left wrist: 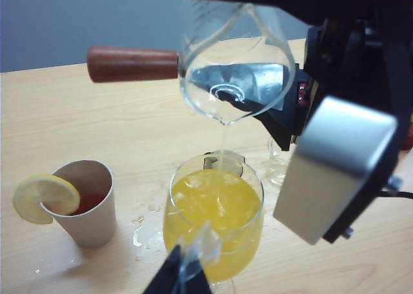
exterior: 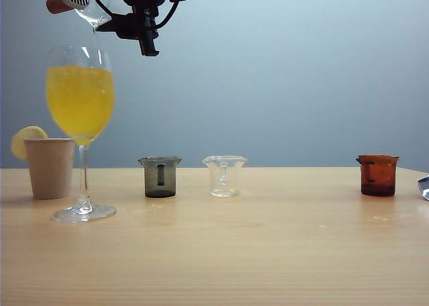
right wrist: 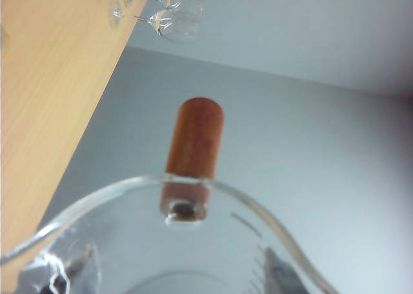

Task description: Pick up the third measuring cup from the left, pour the pineapple juice inside into the goblet, and finally put the measuring cup back in its original place.

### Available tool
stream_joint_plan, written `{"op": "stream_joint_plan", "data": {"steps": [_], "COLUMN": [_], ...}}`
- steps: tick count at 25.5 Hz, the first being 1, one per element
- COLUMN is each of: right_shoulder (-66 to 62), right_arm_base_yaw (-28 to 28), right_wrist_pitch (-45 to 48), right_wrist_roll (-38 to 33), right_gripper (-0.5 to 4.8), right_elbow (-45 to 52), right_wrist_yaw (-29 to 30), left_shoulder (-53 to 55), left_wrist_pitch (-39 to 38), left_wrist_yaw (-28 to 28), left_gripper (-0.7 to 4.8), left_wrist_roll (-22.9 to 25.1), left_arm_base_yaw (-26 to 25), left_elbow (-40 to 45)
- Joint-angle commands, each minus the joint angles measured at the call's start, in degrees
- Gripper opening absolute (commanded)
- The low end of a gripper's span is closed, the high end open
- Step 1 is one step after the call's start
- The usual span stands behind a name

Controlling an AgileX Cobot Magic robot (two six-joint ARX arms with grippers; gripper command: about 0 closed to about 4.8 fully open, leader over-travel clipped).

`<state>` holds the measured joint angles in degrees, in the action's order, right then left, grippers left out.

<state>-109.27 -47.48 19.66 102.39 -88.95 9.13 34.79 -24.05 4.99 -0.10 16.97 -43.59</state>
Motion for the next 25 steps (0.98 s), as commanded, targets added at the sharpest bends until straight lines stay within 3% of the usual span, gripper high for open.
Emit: {"op": "stream_joint_plan", "data": {"steps": [1, 7, 20, 25], "right_shoulder": [0.4, 0.4, 0.4, 0.4], "right_arm_base_yaw": [0.0, -0.1, -0.2, -0.1], "right_wrist_pitch": [1.6, 1.2, 1.2, 1.2], "right_wrist_roll": [3.6, 8.7, 8.6, -5.8], "right_gripper": [1.15, 1.15, 1.15, 1.15], "right_elbow": [-0.5, -0.5, -0.5, -0.5], "right_wrist_yaw": [2.4, 3.0, 3.0, 3.0], "left_shoulder": [-0.1, -0.1, -0.1, -0.1], "left_wrist_pitch": [0.5, 0.5, 0.5, 0.5], "left_wrist_yaw": [0.2, 0.2, 0.2, 0.2], "left_gripper": [-0.04, -0.04, -0.04, -0.04], "left_wrist_roll": [-0.4, -0.4, -0.4, -0.4], "left_arm_base_yaw": [0.0, 0.0, 0.0, 0.0], "left_elbow": [-0.3, -0.3, -0.3, -0.3]}}
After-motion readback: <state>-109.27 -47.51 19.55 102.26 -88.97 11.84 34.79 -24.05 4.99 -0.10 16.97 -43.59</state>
